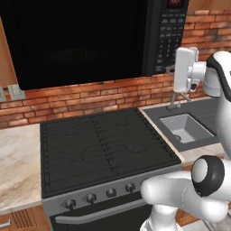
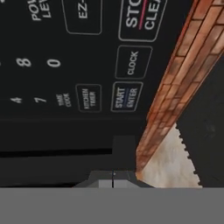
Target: Pick the cheese from the counter and place it in the microwave. Then turn on the microwave.
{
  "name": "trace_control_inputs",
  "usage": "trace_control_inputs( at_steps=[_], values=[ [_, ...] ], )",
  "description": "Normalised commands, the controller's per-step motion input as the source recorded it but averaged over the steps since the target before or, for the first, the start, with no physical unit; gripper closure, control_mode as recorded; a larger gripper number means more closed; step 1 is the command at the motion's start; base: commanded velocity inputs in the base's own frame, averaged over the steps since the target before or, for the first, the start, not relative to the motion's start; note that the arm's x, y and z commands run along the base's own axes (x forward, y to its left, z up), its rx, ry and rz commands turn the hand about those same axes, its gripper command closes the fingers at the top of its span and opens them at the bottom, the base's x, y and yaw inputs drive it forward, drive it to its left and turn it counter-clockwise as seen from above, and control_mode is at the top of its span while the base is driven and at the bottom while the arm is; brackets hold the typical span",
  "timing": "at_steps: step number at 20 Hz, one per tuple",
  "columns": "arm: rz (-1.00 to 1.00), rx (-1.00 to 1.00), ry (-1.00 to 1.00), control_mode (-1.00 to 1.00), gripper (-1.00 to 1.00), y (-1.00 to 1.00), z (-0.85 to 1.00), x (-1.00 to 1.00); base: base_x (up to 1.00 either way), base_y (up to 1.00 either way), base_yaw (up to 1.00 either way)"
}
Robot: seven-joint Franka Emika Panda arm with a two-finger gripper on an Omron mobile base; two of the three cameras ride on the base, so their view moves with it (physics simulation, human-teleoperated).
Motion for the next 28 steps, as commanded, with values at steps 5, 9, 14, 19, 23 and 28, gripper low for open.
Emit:
trace_control_inputs(
  at_steps=[5, 9, 14, 19, 23, 28],
  values=[
    [-0.03, 0.04, 0.01, -1.00, 1.00, 0.16, 0.00, 0.31, 0.00, 0.00, 0.00],
    [-0.03, 0.03, 0.01, -1.00, 1.00, 0.05, 0.00, 0.27, 0.00, 0.00, 0.00],
    [-0.03, 0.05, 0.05, -1.00, 1.00, 0.00, -0.04, 0.32, 0.00, 0.00, 0.00],
    [-0.01, 0.07, 0.08, -1.00, 1.00, 0.00, -0.09, 0.36, 0.00, 0.00, 0.00],
    [0.00, 0.08, 0.08, -1.00, 1.00, -0.01, -0.05, 0.35, 0.00, 0.00, 0.00],
    [0.00, 0.08, 0.08, -1.00, 1.00, -0.07, -0.07, 0.31, 0.00, 0.00, 0.00]
  ],
)
